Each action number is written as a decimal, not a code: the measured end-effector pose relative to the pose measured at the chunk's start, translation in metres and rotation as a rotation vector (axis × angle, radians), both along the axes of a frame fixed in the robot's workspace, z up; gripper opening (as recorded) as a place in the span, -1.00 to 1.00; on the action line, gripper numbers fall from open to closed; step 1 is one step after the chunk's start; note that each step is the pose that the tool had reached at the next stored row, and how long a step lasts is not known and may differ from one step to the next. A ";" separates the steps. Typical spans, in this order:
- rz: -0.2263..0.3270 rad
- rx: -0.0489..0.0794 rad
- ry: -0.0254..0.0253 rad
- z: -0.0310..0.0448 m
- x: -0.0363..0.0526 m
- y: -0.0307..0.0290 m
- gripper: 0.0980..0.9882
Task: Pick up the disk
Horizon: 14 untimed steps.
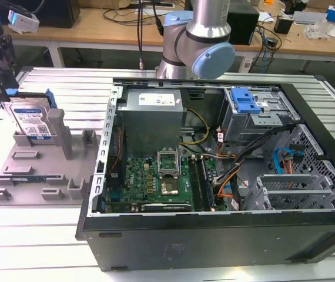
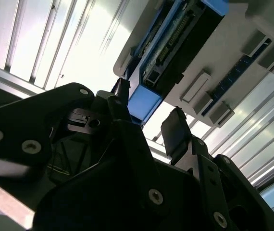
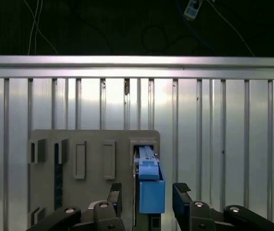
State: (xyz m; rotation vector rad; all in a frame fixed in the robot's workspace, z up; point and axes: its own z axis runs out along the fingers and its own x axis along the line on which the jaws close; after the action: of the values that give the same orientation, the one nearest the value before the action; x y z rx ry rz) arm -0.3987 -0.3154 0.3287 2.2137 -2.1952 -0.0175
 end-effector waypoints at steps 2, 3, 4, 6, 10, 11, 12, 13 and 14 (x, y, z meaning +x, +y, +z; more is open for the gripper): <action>0.002 0.000 -0.0003 -0.0018 0.0000 0.0006 0.00; 0.003 0.000 -0.0002 -0.0027 0.0000 0.0006 0.00; 0.006 0.000 -0.0002 -0.0042 0.0000 0.0007 0.00; 0.008 0.000 -0.0002 -0.0058 0.0000 0.0007 0.00; 0.010 -0.001 -0.0001 -0.0112 -0.0001 0.0007 0.00; 0.010 -0.001 -0.0002 -0.0122 -0.0003 0.0007 0.00; 0.010 -0.001 -0.0001 -0.0130 -0.0004 0.0007 0.00; 0.010 -0.001 -0.0001 -0.0145 -0.0006 0.0007 0.00; 0.010 -0.001 -0.0001 -0.0164 -0.0009 0.0007 0.00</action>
State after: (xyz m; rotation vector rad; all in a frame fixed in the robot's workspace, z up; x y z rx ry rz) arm -0.3996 -0.3147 0.3123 2.2247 -2.1836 -0.0165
